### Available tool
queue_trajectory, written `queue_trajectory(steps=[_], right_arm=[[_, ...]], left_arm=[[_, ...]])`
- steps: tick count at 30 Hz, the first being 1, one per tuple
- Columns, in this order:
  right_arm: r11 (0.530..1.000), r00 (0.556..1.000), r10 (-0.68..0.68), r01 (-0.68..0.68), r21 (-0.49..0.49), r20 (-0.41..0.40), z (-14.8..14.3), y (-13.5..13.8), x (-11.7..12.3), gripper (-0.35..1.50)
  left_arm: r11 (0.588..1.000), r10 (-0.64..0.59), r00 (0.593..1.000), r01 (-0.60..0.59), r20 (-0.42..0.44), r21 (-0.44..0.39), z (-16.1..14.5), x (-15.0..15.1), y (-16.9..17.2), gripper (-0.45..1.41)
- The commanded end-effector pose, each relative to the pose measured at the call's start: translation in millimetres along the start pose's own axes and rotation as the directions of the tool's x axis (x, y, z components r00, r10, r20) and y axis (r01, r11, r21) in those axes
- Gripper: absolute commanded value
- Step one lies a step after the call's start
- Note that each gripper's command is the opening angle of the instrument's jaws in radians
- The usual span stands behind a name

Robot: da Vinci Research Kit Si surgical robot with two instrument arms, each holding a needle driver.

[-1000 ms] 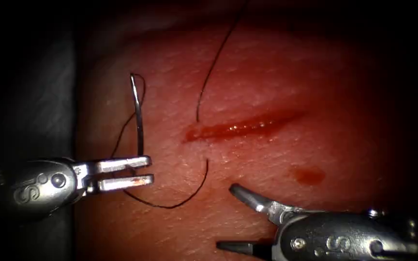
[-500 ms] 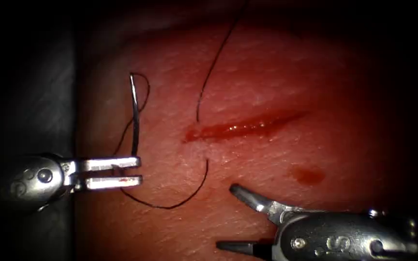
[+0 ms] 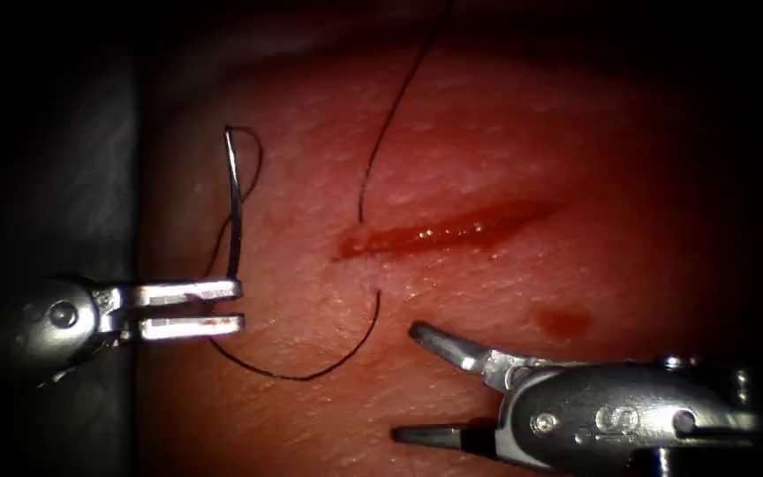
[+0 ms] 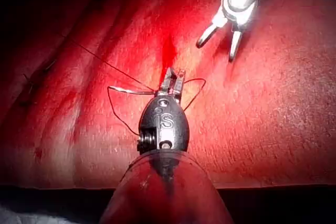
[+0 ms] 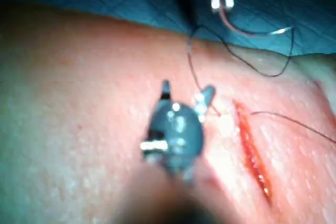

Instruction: Wound Closure

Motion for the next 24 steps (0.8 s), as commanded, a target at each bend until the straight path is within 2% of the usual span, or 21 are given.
queue_trajectory(steps=[1, 6, 13, 24], right_arm=[[1.0, 1.0, 0.008, -0.008, -0.002, 0.003, 1.1, -0.3, -1.1, 0.99], [0.999, 1.0, 0.016, -0.016, -0.038, -0.007, 3.3, -0.3, -3.3, 1.16], [0.999, 1.0, 0.007, -0.008, -0.048, -0.015, 6.6, -0.4, -5.5, 1.16], [0.997, 1.0, 0.002, -0.002, -0.082, -0.001, 9.2, 1.7, -8.2, 0.91]], left_arm=[[1.0, -0.001, 1.0, 0.001, -0.001, -0.003, 0.7, -0.6, 0.1, -0.45], [1.0, -0.001, 1.0, 0.001, -0.004, -0.003, 0.5, -0.6, 0.1, -0.45], [1.0, -0.001, 1.0, 0.001, -0.006, -0.001, 0.5, -0.5, 0.2, -0.45], [1.0, 0.0, 1.0, 0.0, -0.006, -0.002, 0.4, -0.6, 0.3, -0.45]])
